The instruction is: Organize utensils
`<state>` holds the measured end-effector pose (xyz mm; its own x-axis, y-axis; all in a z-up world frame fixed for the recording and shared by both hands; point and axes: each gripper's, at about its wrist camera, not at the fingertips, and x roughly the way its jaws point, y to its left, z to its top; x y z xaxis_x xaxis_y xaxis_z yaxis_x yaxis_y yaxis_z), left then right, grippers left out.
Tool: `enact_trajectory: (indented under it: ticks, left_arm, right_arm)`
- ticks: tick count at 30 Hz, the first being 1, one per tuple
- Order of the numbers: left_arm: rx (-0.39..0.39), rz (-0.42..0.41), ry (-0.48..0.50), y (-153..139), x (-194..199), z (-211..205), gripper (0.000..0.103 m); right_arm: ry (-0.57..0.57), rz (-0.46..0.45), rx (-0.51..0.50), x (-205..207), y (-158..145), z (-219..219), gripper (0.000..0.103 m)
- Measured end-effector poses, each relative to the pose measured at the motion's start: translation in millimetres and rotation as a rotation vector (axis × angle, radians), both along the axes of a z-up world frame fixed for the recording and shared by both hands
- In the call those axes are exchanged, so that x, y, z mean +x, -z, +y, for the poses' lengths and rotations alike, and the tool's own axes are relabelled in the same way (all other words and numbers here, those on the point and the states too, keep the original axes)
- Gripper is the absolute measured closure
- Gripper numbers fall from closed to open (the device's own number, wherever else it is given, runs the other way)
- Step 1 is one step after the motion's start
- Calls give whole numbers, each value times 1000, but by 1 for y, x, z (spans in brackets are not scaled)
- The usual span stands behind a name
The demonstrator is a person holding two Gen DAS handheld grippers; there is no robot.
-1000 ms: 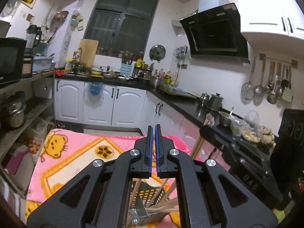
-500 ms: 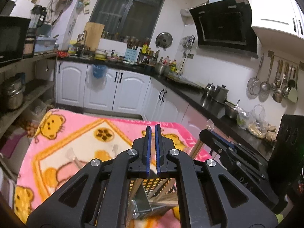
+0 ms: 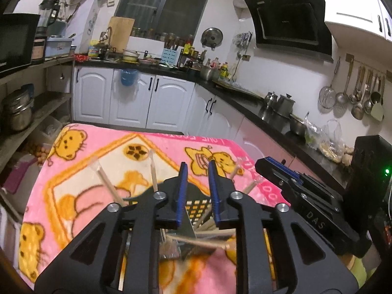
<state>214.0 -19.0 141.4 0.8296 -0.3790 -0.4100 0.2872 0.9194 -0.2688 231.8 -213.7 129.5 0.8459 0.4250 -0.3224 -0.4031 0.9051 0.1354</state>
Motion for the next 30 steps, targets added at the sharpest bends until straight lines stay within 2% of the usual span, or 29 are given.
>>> enact_trajectory:
  ticks: [8,13,17,20,23,25,30]
  left_arm:
    - [31,-12,13,2,-29,-1,71]
    - [36,-1,14,8,-43,1,58]
    - [33,23,-1,17,-50,6,42]
    - [42,36,-21,24,-57,10,24]
    - [41,52,-38,32,-65,15,16]
    - [45,66,-52,39,-69,19,12]
    - [55,94,-72,54,-77,26,11]
  right_arm:
    - [-11,12,-6,-23,2,-9,73]
    - [-13,7,-20,-43,5,-13,60]
    - [-16,14,-26,-57,11,-16,53]
    - [-8,13,-45,-67,17,-17,41]
    - [-11,26,-59,-75,26,-17,35]
    - [-11,37,-68,-80,33,-17,30]
    - [-19,70,-101,-89,51,-12,24]
